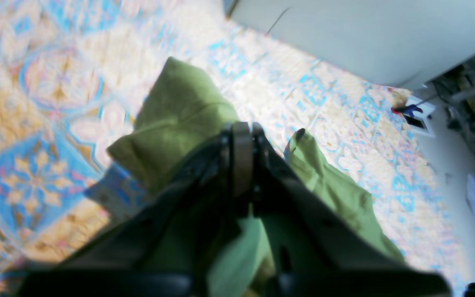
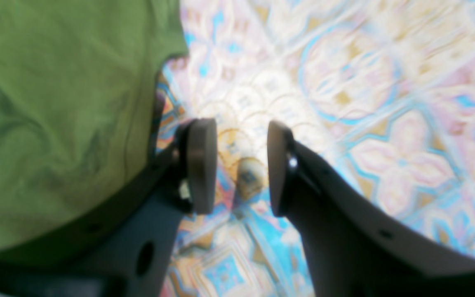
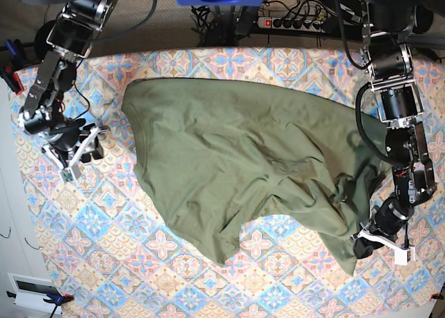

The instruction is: Layout the t-shirt on the table in an organized manner, then fold the t-shirt properly

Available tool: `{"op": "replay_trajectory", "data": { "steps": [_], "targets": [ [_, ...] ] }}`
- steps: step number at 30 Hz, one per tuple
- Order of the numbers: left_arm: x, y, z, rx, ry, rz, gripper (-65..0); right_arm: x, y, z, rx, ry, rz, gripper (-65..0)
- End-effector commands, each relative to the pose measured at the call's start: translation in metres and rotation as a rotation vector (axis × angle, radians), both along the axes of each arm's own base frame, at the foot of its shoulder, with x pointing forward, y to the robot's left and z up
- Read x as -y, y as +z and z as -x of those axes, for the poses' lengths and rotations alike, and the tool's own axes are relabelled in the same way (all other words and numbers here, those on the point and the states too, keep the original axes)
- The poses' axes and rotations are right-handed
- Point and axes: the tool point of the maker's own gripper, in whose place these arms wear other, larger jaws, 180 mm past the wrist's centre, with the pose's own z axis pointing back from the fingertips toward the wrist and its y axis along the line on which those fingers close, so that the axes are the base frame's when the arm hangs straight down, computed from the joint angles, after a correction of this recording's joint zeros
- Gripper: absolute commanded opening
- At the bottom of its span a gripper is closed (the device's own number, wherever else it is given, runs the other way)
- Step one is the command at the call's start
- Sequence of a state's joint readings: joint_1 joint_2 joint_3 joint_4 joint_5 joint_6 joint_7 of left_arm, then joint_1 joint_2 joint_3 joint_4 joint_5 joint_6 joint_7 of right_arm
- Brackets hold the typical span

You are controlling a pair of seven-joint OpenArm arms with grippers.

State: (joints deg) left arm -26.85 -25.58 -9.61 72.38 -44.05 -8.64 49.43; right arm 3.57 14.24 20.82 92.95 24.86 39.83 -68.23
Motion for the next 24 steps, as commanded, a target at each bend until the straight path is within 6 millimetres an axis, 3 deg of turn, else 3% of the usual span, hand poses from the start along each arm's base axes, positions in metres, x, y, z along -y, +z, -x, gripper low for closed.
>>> {"op": "replay_trajectory", "data": {
  "steps": [1,2,4,6,8,9,16,24],
  "targets": [
    [-0.012,0.011,-0.008,0.022,0.034,-0.013,-65.0,-0.006,0.027,-0.025,0.098,0.028,-0.017,-45.3],
    [-0.008,0.002,-0.007,-0.012,0.021,-0.007,-65.0,-0.012,0.031,-0.035,0.106,0.045,-0.020,-45.3],
    [-0.009,0.008,-0.005,-0.005,0.018,-0.031,-65.0,-0.025,0.036,-0.048,0.113,0.088,-0.022,-45.2],
    [-0.030,-0.001,-0.005,-0.015,0.076,-0.070,-65.0,-0.034,0.039,-0.057,0.117,0.122,-0.019,-45.1],
    [-0.055,-0.031,0.000,-0.091,0.147,-0.045,-65.0,-0.040,0.040,-0.074,0.114,0.142,0.001,-45.1],
    [-0.059,-0.040,0.001,-0.116,0.162,-0.029,-65.0,-0.042,0.034,-0.081,0.093,0.155,0.028,-45.0],
    [-0.078,-0.050,0.015,-0.148,0.185,-0.061,-65.0,-0.066,0.013,-0.125,0.018,0.272,0.155,-45.0],
    [-0.081,-0.049,0.017,-0.145,0.198,-0.046,-65.0,-0.089,-0.022,-0.129,-0.040,0.337,0.102,-45.0]
  ]
}}
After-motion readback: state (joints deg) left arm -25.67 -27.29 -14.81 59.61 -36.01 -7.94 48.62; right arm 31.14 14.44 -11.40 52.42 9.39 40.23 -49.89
